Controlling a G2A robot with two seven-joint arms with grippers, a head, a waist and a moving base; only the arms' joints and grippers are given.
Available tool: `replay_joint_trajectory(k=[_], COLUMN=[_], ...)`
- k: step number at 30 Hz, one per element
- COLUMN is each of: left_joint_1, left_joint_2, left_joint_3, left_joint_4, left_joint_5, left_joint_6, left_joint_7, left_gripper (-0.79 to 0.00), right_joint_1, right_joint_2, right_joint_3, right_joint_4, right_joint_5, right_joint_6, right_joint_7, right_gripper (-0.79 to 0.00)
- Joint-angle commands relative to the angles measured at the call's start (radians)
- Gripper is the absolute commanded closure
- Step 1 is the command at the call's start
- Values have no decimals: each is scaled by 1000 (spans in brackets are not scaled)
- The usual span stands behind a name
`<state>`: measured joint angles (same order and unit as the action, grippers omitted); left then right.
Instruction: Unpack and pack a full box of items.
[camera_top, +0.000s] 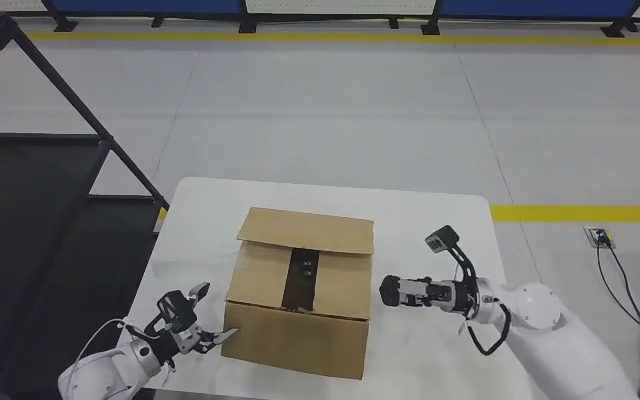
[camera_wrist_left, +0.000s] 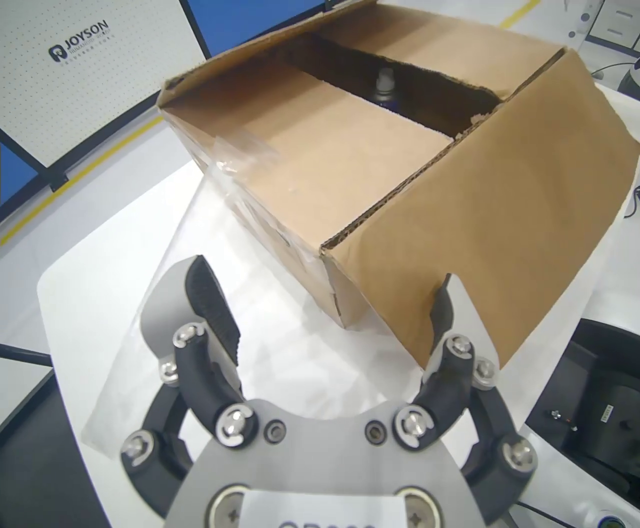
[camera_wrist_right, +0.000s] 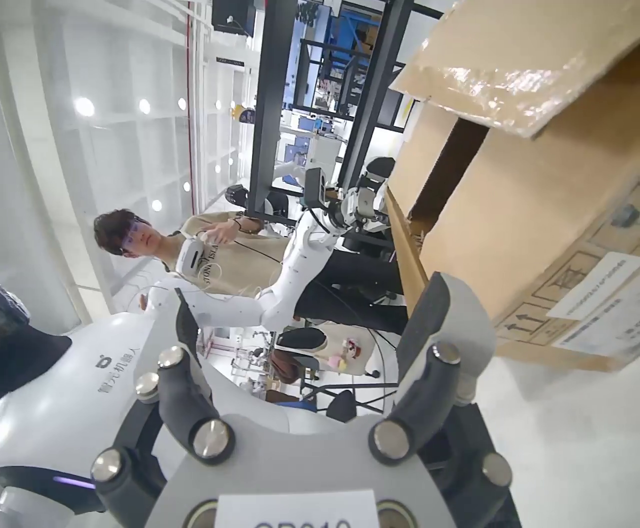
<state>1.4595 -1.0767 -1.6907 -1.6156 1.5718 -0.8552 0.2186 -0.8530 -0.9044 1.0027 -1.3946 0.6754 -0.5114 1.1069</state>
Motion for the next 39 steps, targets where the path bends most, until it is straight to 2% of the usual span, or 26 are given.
replay_joint_trajectory(k=[1,6,12,18,23,27,32,39], left_joint_1=[0,0,0,0,0,0,0,0], left_joint_2=[0,0,0,0,0,0,0,0], left_joint_3=[0,0,0,0,0,0,0,0], left_joint_4=[0,0,0,0,0,0,0,0], left_joint_5=[0,0,0,0,0,0,0,0], left_joint_6=[0,0,0,0,0,0,0,0], left_joint_7=[0,0,0,0,0,0,0,0], left_gripper=[-785,-785,-785,-785,-785,-785,-785,-785], right_joint_1=[0,20,134,237,313,378,502,650], right_joint_2=[0,-21,-76,-136,-183,-213,-263,-369], right_joint_3=[0,-40,-139,-215,-233,-248,-296,-424], right_joint_4=[0,-9,84,186,253,297,394,550], right_joint_5=[2,12,29,54,87,-1,-97,-241], right_joint_6=[-5,141,241,251,181,167,262,415], right_joint_7=[0,-105,-151,-189,-271,-411,-529,-671], right_gripper=[-785,-785,-785,-785,-785,-785,-785,-785])
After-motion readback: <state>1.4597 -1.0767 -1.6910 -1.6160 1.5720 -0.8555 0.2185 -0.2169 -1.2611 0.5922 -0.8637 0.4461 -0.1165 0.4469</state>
